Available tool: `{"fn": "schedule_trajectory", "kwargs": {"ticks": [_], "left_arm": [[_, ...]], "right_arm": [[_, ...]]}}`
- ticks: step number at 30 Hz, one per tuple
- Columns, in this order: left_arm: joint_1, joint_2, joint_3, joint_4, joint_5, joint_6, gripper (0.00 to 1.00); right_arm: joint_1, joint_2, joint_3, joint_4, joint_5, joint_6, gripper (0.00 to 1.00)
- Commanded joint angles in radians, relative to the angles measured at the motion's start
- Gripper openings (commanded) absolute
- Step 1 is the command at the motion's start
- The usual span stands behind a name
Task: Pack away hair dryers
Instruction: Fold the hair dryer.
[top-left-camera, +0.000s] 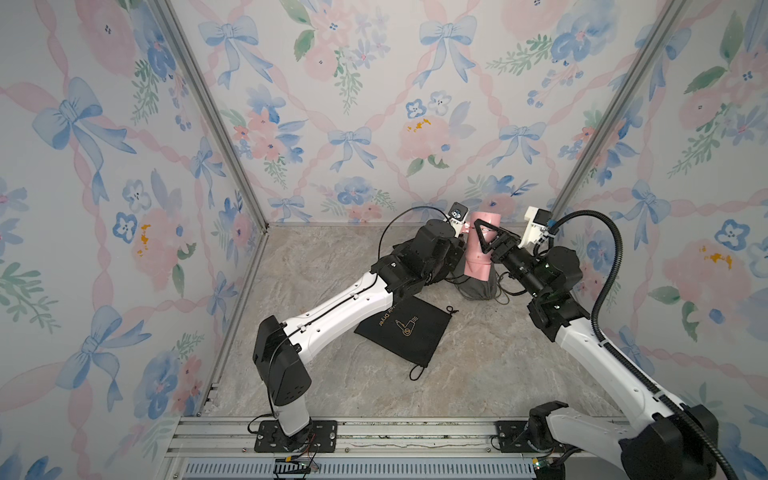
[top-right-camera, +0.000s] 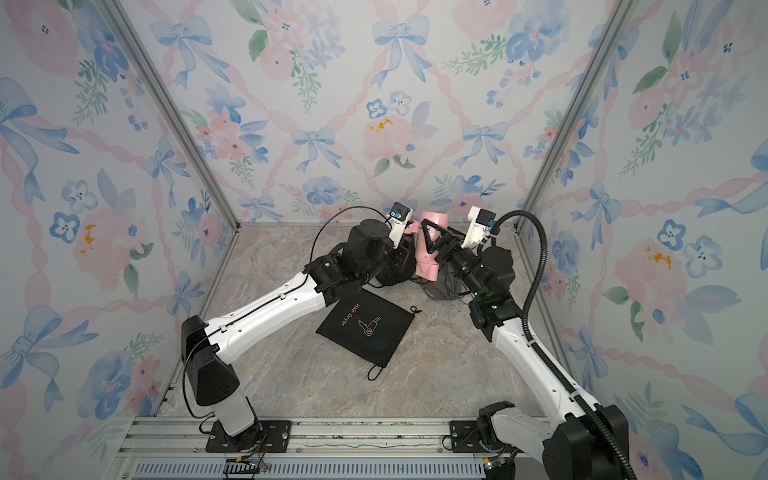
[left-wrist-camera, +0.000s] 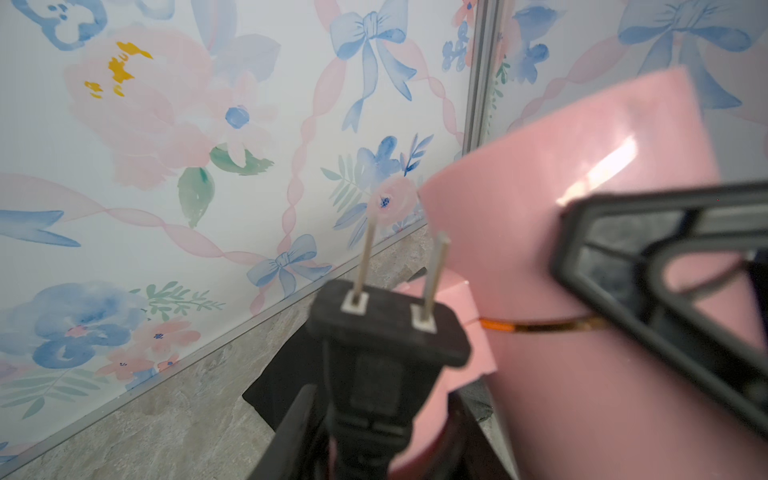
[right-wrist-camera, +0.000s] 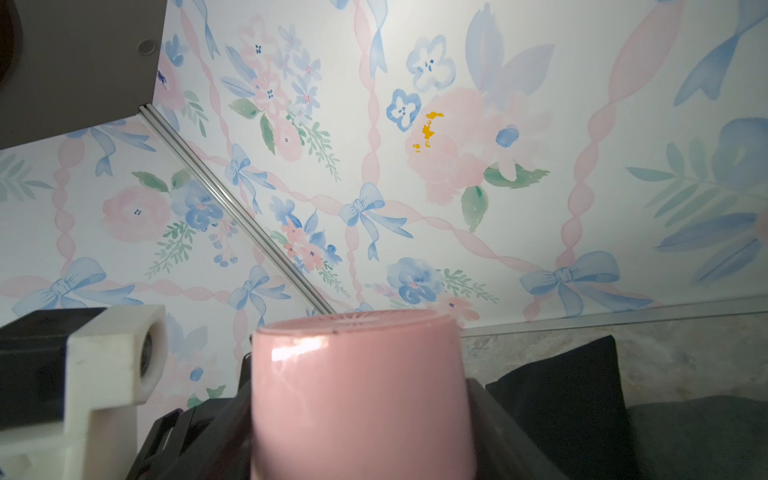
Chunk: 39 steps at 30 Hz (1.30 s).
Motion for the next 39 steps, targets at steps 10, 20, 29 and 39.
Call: {"fn": "schedule_trajectory", "kwargs": {"ticks": [10,20,29,39], "left_arm": [[-0.079,0.000,-0.061,0.386,0.121,-0.125,0.00],[-0.087,-0.002,-0.068,0.423,0.118,-0.131,0.00],[-0.087,-0.065,-0.152,0.372,0.118,-0.019,0.00],[-0.077,-0.134,-0.222,0.337,0.181,0.033,0.00]], "right_arm": [[0.123,0.108,0.002,0.303,-0.049,0.140,0.39],[0.116,0.132,0.012,0.316,-0.051,0.158,0.42],[0.020,0.067,0.070,-0.097,-0.222,0.052,0.60],[-0.032,0.019,0.140,-0.331,-0.347,-0.062,0.78]]}}
